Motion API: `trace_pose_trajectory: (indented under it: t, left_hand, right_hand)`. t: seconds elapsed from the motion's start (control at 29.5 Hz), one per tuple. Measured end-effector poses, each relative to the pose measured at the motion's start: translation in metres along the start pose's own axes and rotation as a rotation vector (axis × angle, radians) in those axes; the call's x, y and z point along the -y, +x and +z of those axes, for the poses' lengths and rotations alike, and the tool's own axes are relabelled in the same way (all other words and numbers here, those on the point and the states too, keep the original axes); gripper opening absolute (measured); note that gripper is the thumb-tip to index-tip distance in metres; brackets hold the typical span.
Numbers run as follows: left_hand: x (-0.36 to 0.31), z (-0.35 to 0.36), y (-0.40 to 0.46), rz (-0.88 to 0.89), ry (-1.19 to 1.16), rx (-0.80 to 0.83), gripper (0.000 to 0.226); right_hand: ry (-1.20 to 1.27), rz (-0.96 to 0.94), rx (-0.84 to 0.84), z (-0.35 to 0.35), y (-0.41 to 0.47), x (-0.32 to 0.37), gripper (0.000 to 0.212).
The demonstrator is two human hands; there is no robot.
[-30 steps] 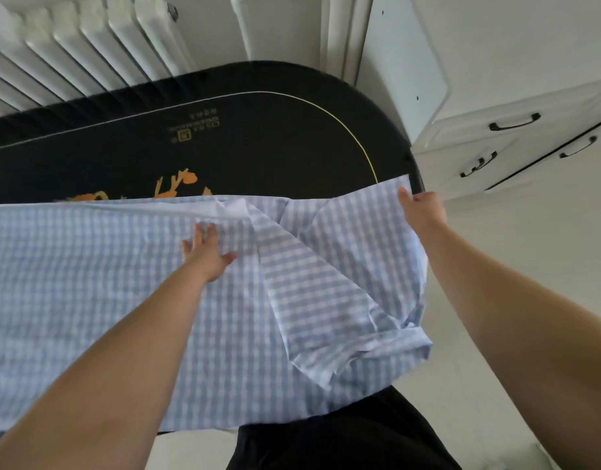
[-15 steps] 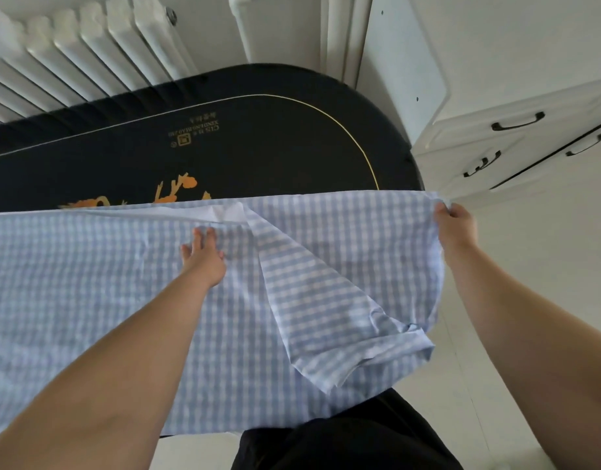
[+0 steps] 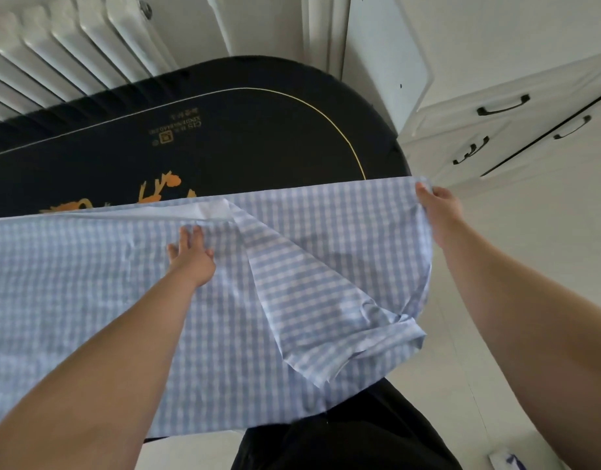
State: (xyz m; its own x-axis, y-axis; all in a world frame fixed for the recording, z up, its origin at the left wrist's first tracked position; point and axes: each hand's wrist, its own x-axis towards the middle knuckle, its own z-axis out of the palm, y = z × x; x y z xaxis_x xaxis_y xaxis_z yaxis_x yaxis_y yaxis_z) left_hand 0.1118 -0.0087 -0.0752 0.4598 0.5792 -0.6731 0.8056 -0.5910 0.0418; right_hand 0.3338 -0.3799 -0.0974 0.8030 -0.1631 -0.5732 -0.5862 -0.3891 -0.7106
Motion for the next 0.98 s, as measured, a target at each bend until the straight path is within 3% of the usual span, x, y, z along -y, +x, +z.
trace_pose_trajectory:
  t: [0.14,0.24,0.34,0.41,0.51,0.61,0.78,0.85,0.95,0.98]
  left_hand:
    - [-0.004,-0.001,0.001,-0.011,-0.055,0.019,0.062]
    - [-0.001,-0.003,0.000,-0.002,-0.049,-0.003,0.071]
    - [0.002,-0.004,0.001,0.005,-0.012,-0.001,0.080]
    - [0.003,-0.001,0.001,0.011,-0.024,0.010,0.084]
    - [0.006,0.005,-0.001,0.011,-0.057,-0.005,0.086]
    - [0.005,0.013,-0.005,0.010,-0.080,-0.070,0.084]
    - [0.006,0.032,-0.022,-0.020,-0.220,-0.201,0.071]
    - [0.007,0.036,-0.030,0.009,-0.217,-0.286,0.065]
    - [0.006,0.041,-0.041,0.078,-0.137,-0.361,0.062]
    - [0.005,0.044,-0.045,0.095,-0.101,-0.356,0.061]
  right_hand:
    - [0.040,0.100,-0.170,0.000,0.002,0.000,0.040]
    - [0.180,0.181,-0.129,0.002,-0.008,-0.004,0.044]
    - [0.089,0.180,0.003,0.000,-0.026,-0.015,0.057]
    - [-0.013,0.119,0.046,0.000,-0.038,-0.029,0.051]
    - [-0.190,0.020,-0.029,-0.001,-0.060,-0.051,0.031]
    - [-0.201,-0.041,-0.091,0.001,-0.082,-0.061,0.027]
    - [-0.245,-0.430,0.032,0.016,-0.102,-0.011,0.029]
    - [-0.230,-0.566,-0.005,0.024,-0.101,0.024,0.032]
    - [-0.069,-0.502,-0.035,0.025,-0.077,0.056,0.022]
    - [-0.098,-0.433,-0.046,0.021,-0.065,0.055,0.040]
